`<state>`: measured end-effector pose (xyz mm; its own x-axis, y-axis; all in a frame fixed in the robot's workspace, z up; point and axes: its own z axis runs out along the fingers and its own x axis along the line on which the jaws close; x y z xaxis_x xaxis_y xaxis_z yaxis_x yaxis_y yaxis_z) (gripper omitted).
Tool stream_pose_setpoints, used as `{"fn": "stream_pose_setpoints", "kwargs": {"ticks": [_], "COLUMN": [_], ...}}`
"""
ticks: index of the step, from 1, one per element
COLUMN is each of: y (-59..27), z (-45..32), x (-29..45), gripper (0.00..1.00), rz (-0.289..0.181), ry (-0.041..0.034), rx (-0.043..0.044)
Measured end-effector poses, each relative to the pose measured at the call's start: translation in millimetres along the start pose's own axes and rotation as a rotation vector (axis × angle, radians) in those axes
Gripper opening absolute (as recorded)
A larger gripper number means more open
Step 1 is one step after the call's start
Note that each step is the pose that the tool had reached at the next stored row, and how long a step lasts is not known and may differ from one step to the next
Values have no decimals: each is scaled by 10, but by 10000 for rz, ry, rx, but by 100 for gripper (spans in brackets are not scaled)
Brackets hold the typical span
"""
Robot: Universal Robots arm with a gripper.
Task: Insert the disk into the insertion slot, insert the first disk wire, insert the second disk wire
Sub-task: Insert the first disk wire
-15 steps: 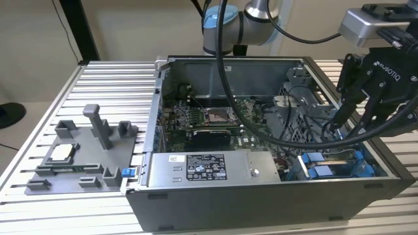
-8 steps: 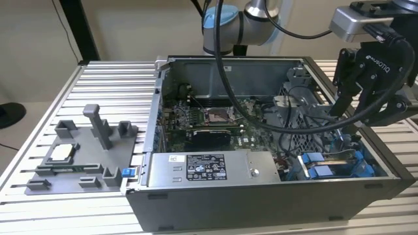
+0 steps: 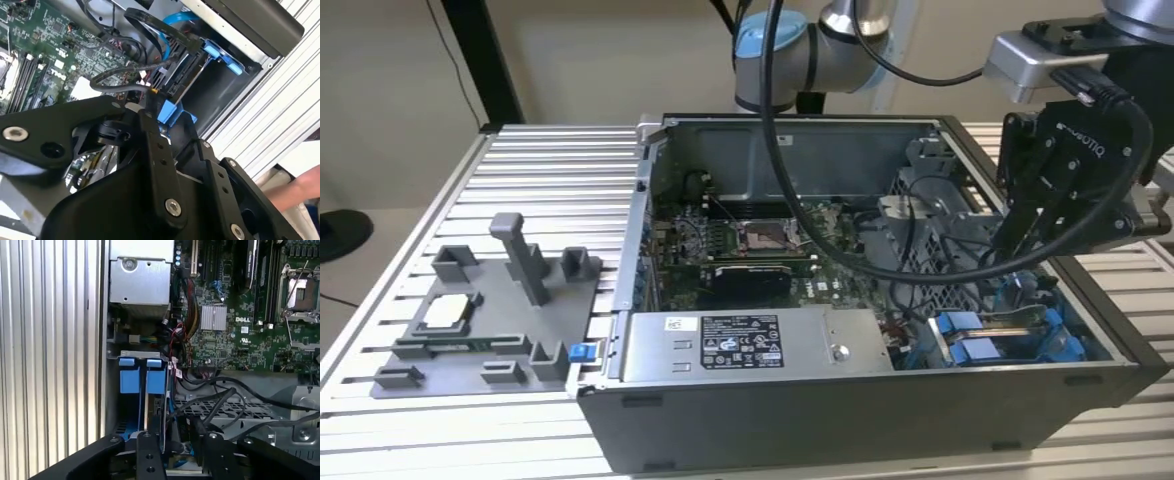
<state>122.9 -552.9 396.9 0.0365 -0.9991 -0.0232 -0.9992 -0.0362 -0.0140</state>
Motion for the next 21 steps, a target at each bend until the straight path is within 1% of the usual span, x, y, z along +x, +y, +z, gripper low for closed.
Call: {"fn": "stream_pose_setpoints", "kwargs": {"ticks": [3, 9, 10, 14, 17, 19, 21], "y": [0, 0, 0, 0, -1, -26, -73], "z": [15, 47, 50, 52, 52, 52, 57], "x": [-4, -9, -10, -10, -10, -2, 24], "gripper": [100, 100, 0, 0, 0, 0, 0], "rz": [-406, -1030, -1091, -1218, -1240, -1239, -1241], "ry": [-4, -7, -8, -8, -11, -11, -13], "rx": [0, 98, 113, 157, 163, 161, 154]}}
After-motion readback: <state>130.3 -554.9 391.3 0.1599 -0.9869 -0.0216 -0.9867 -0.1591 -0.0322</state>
